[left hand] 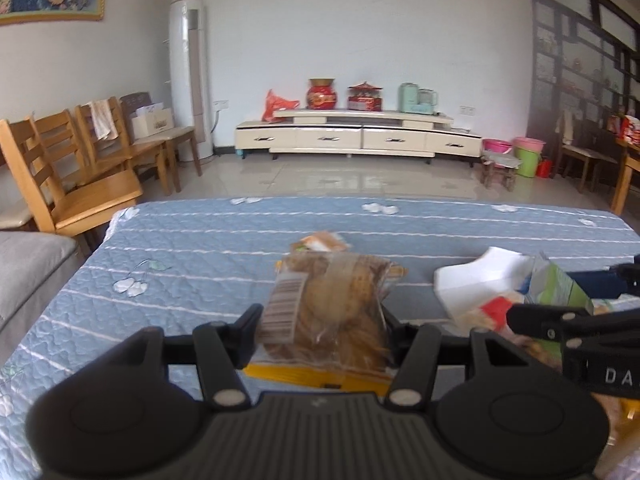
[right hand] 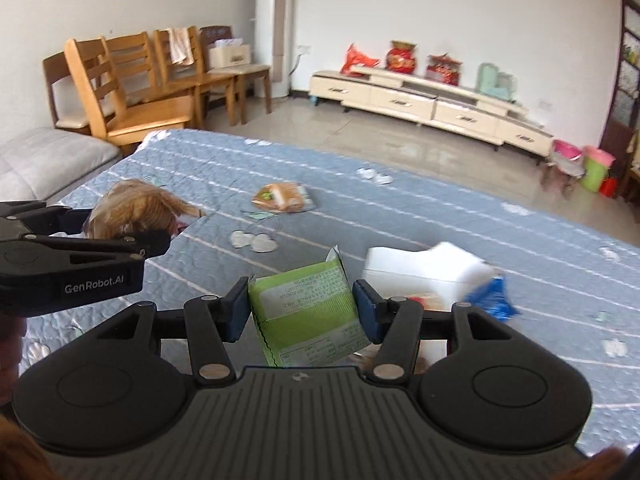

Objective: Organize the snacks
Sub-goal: 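Carry the round-bread bag and green pack over the white box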

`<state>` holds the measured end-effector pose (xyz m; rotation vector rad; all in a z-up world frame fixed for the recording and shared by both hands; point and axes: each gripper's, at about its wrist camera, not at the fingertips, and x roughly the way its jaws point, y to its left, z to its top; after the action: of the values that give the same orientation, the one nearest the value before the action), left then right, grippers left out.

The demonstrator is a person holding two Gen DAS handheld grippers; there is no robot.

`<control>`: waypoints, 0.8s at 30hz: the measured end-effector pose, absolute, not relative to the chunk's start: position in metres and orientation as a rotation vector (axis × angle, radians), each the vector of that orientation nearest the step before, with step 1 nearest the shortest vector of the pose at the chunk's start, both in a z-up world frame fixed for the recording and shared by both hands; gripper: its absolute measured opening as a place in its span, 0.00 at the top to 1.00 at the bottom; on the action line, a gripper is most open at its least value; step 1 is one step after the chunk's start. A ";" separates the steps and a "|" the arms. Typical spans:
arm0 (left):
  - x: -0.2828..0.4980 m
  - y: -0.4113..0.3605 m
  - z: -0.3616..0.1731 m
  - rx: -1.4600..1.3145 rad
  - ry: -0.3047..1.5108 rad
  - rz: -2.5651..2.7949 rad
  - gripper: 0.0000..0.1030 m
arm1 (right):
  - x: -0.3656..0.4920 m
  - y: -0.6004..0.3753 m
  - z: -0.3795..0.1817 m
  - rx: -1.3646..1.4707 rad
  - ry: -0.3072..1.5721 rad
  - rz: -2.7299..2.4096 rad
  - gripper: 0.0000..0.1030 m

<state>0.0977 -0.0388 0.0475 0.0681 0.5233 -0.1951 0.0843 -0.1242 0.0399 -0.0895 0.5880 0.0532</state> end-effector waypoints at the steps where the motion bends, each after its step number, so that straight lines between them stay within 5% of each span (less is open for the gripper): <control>1: 0.092 -0.044 0.048 0.066 0.522 -0.203 0.45 | 0.080 -0.129 0.043 -0.093 0.580 0.041 0.34; 24: 0.058 -0.117 0.055 0.108 0.494 -0.347 0.44 | 0.030 -0.191 0.042 -0.003 0.492 -0.145 0.34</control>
<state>0.0584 -0.1173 0.0547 0.1083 0.4940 -0.3474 0.0302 -0.1909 0.0418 -0.0027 0.4917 -0.1449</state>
